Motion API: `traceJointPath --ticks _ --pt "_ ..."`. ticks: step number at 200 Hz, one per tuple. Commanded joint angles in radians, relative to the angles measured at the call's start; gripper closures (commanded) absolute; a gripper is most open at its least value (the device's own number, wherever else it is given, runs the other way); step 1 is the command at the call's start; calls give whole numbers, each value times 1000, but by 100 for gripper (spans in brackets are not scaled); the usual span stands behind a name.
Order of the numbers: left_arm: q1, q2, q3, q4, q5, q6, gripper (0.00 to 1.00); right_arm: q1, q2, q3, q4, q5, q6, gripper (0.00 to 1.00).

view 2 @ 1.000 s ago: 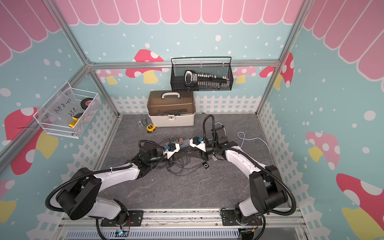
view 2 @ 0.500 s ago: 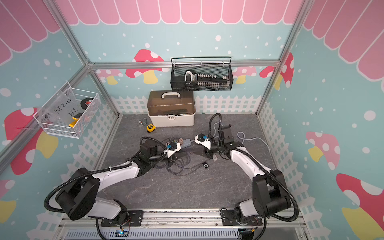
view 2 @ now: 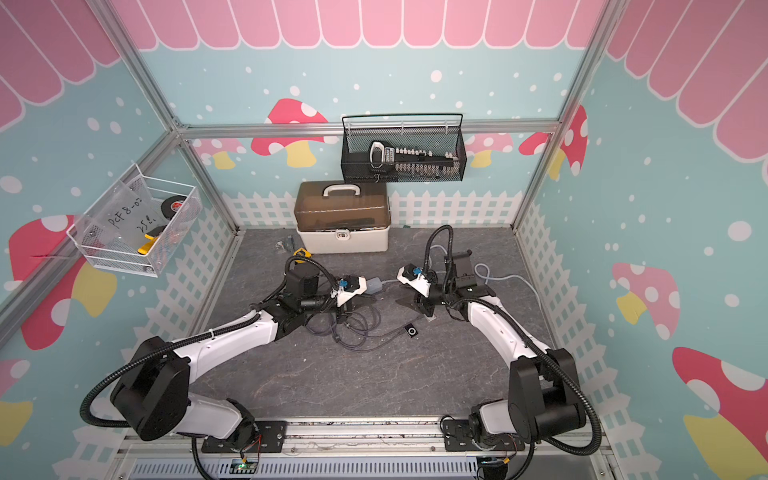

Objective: Charge mp3
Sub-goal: Pick up the charging cable from the center of the board.

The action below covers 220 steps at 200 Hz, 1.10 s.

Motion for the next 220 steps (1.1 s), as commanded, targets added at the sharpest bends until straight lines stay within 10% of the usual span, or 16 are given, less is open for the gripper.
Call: traceJointPath --ticks 1,115,197,220 --pt "4 26 50 -75 27 52 100 17 -19 -19 13 -114 -36 59" --pt "-35 22 46 -34 24 55 100 105 89 78 11 -159 -18 62" --pt "-39 5 26 -28 -5 57 100 105 104 88 -15 -192 -14 92" --pt "-28 -8 2 10 -15 12 67 104 96 83 -17 -184 -21 95"
